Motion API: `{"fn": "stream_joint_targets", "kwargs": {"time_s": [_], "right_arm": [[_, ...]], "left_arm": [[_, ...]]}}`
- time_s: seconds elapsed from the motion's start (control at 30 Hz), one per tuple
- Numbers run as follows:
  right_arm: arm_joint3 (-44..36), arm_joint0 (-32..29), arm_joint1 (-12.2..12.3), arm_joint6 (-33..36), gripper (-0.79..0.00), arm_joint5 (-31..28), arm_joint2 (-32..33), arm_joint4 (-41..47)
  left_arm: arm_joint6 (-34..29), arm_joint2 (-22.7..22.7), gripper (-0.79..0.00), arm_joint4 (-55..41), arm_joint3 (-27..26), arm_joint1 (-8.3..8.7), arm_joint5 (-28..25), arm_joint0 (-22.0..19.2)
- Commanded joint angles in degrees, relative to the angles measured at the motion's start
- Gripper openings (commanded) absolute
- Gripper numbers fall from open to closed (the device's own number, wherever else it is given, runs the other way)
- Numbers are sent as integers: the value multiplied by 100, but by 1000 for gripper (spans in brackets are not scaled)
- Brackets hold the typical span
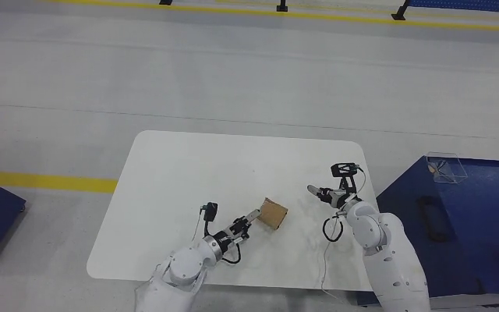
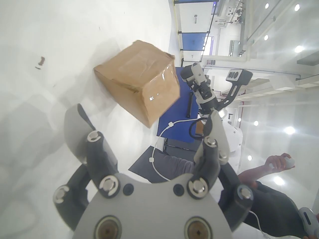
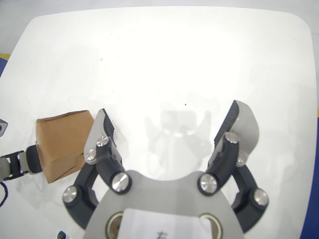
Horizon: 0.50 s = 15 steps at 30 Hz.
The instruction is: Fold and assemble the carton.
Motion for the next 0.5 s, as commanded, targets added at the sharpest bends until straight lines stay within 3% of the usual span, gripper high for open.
{"fn": "stream_joint_targets", "kwargs": {"time_s": [0.0,0.1,0.13,0.17,0.23,0.47], "right_arm": [[0,0,0,0,0,0,0,0],[0,0,0,0,0,0,0,0],[0,0,0,0,0,0,0,0],[0,0,0,0,0,0,0,0],[0,0,0,0,0,0,0,0],[0,0,0,0,0,0,0,0]], "left_arm": [[373,-115,0,469,-451,62,-253,232],[926,-38,-22,1385,-964,109,-361,518],[950,43,-139,1535,-1067,111,-344,567],[861,143,-406,1735,-1134,118,-358,564],[1036,289,-785,2304,-1201,125,-280,499],[2215,1112,-785,4755,-918,84,-244,22]]}}
